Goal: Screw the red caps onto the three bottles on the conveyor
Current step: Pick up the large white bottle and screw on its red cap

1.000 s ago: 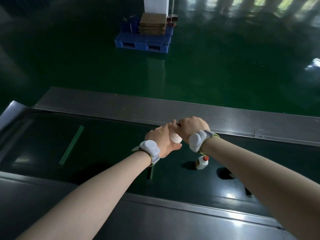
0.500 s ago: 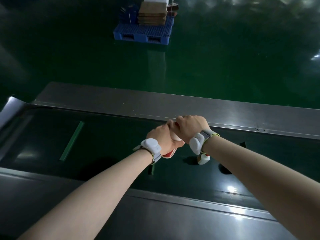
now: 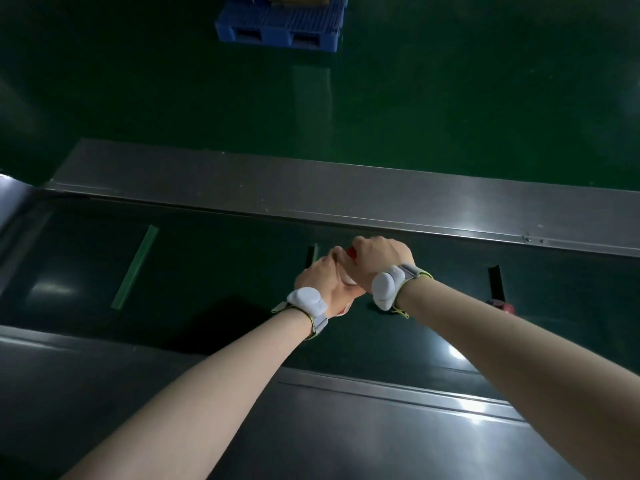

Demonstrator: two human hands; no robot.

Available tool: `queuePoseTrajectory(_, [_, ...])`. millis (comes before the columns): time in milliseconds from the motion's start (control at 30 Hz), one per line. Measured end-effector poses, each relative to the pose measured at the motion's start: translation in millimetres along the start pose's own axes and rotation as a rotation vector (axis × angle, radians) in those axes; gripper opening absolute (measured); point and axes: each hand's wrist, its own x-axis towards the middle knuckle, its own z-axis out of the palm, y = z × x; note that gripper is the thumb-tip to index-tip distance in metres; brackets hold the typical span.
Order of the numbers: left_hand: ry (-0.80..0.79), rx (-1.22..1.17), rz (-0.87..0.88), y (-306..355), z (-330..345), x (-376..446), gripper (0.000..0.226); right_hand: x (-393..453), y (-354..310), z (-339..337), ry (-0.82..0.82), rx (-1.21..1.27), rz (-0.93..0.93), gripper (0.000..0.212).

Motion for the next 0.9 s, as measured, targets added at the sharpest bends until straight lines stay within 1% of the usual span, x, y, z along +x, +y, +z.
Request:
queuePoseTrajectory(100, [-0.078, -0.072, -0.031, -7.2, 8.6, 9.6, 0.063, 8.8, 1.3, 17.3, -0.007, 0.023, -0.030, 0.056])
queuePoseTrajectory(167, [-0.153, -0.135, -0.029, -12.5, 17.0, 17.0, 0.063, 17.4, 1.6, 32.4, -0.045, 0.029, 0.003, 0.053])
queuePoseTrajectory(200, [-0.202, -0.165, -0.027, -15.5, 20.4, 21.0, 0.067, 21.4, 2.3, 40.7, -0.070, 0.024, 0.025, 0.052])
queuePoseTrajectory(233, [-0.257, -0.170, -0.034, -19.7, 24.4, 26.2, 0.074, 25.9, 3.1, 50.8, -0.105, 0.023, 0.048, 0.050])
queuePoseTrajectory(267, [-0.307, -0.133, -0.056, -23.8, 27.6, 30.8, 0.082, 30.5, 5.0, 60.9, -0.142, 0.028, 0.066, 0.048])
queuePoseTrajectory(300, [-0.345, -0.063, -0.078, -27.8, 30.4, 34.2, 0.085, 34.4, 7.0, 70.9, -0.177, 0.037, 0.080, 0.045])
queuePoseTrajectory(333, [-0.358, 0.009, -0.102, -32.8, 34.1, 37.6, 0.081, 39.8, 8.7, 82.2, -0.206, 0.042, 0.091, 0.042])
queuePoseTrajectory(433, [-0.411, 0.204, -0.135, -52.5, 42.4, 42.2, 0.055, 56.9, 7.7, 115.3, -0.311, 0.042, 0.118, 0.028])
queuePoseTrajectory(533, [-0.483, 0.309, -0.156, -77.6, 50.9, 44.6, 0.052, 72.7, 0.8, 148.2, -0.410, 0.079, 0.128, 0.023])
queuePoseTrajectory(667, [-0.481, 0.347, -0.170, -99.6, 64.0, 48.9, 0.047, 76.4, -2.4, 180.5, -0.439, 0.062, 0.094, 0.011])
queuePoseTrajectory(733, [-0.470, 0.347, -0.151, -106.5, 69.7, 48.9, 0.047, 76.0, -1.4, 194.1, -0.453, 0.032, 0.104, 0.014])
queuePoseTrajectory(800, [-0.447, 0.338, -0.126, -113.6, 74.6, 48.5, 0.045, 78.2, -1.9, 203.0, -0.446, 0.043, 0.118, 0.024])
queuePoseTrajectory(900, [-0.419, 0.322, -0.092, -121.3, 77.4, 43.5, 0.043, 75.7, -5.5, 199.3, -0.465, 0.044, 0.134, 0.031])
